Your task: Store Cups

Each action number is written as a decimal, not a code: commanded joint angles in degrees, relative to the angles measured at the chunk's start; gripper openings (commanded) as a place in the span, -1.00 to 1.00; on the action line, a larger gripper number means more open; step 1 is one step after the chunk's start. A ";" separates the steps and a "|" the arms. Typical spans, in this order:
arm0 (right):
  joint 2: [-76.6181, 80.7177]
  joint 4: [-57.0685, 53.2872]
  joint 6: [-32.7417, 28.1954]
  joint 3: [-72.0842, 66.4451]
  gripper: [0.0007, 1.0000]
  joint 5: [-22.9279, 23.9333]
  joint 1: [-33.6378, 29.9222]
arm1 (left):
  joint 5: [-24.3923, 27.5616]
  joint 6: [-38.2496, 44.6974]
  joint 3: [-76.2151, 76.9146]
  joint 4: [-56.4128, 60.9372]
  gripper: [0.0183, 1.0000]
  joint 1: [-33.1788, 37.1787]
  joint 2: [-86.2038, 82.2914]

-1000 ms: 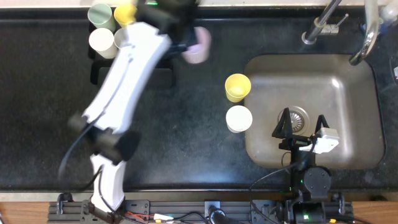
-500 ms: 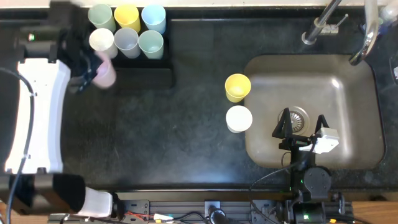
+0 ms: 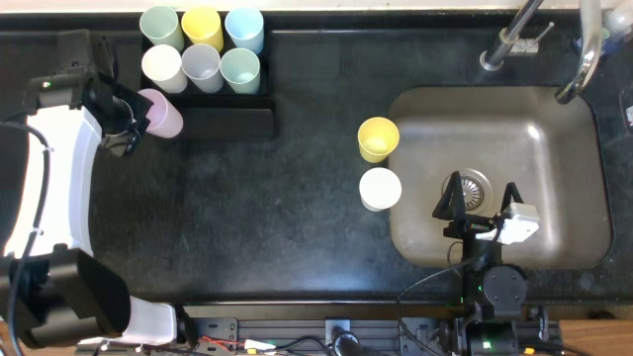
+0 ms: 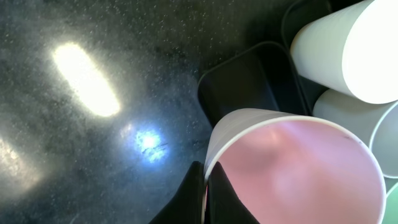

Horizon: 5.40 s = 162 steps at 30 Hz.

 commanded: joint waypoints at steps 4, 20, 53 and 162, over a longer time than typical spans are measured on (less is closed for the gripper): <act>-0.44 0.35 0.22 -0.74 0.99 -0.35 -0.37 | -3.13 -0.35 2.95 -1.40 -0.96 0.22 2.54; -0.44 0.35 0.22 -0.74 1.00 -0.35 -0.37 | -5.86 1.55 9.97 -1.77 -0.96 0.22 10.08; -0.44 0.35 0.22 -0.74 1.00 -0.33 -0.37 | -7.10 1.53 9.94 2.99 -0.96 -1.68 16.11; -0.44 0.35 0.22 -0.74 1.00 -0.35 -0.37 | -4.66 3.82 14.25 11.23 -0.96 -47.12 13.31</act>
